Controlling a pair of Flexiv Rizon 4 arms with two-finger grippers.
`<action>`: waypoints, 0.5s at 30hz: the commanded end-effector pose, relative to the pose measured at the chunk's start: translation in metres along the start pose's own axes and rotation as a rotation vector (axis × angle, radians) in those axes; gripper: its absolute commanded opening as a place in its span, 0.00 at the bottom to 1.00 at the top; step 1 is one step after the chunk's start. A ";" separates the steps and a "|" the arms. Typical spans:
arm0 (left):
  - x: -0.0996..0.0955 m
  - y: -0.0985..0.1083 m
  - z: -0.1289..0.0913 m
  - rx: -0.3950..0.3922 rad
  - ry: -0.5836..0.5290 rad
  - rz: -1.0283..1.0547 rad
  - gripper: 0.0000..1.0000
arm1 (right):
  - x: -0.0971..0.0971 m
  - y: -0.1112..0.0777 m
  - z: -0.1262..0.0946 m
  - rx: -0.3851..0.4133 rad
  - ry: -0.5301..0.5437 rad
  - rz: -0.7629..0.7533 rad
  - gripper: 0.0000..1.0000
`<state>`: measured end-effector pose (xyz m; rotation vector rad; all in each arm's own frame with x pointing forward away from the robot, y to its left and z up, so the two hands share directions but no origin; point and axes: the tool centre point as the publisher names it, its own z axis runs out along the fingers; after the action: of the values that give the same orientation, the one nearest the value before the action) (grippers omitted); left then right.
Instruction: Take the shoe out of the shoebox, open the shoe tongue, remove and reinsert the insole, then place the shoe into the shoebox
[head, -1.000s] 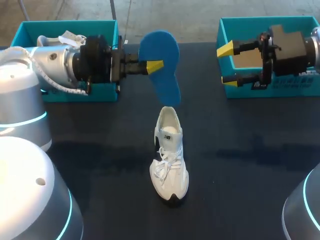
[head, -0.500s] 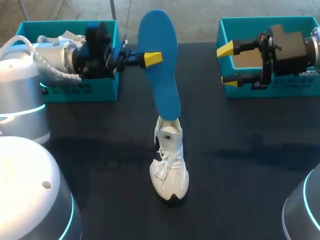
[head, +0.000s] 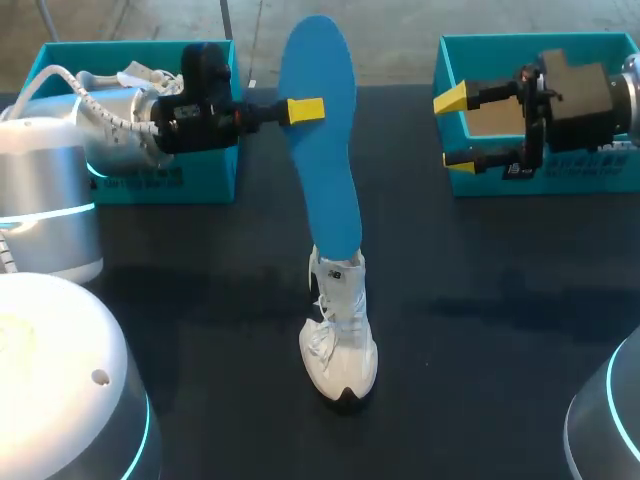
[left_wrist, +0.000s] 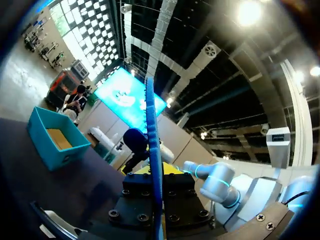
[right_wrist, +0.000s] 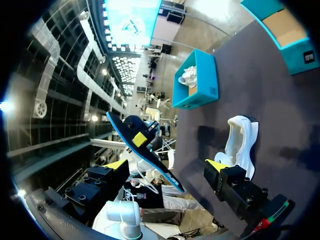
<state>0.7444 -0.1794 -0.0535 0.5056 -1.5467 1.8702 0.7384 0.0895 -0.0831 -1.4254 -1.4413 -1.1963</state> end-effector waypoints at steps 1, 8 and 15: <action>-0.003 0.000 -0.001 -0.002 0.009 -0.052 0.00 | 0.000 0.001 0.002 0.000 -0.003 0.002 1.00; -0.003 0.000 -0.001 -0.002 0.009 -0.052 0.00 | 0.000 0.001 0.002 0.000 -0.003 0.002 1.00; -0.005 0.006 -0.001 -0.047 -0.050 -0.221 0.00 | 0.000 0.001 0.002 0.000 -0.003 0.002 1.00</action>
<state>0.7469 -0.1812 -0.0642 0.6306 -1.4864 1.7277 0.7384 0.0895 -0.0830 -1.4254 -1.4413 -1.1964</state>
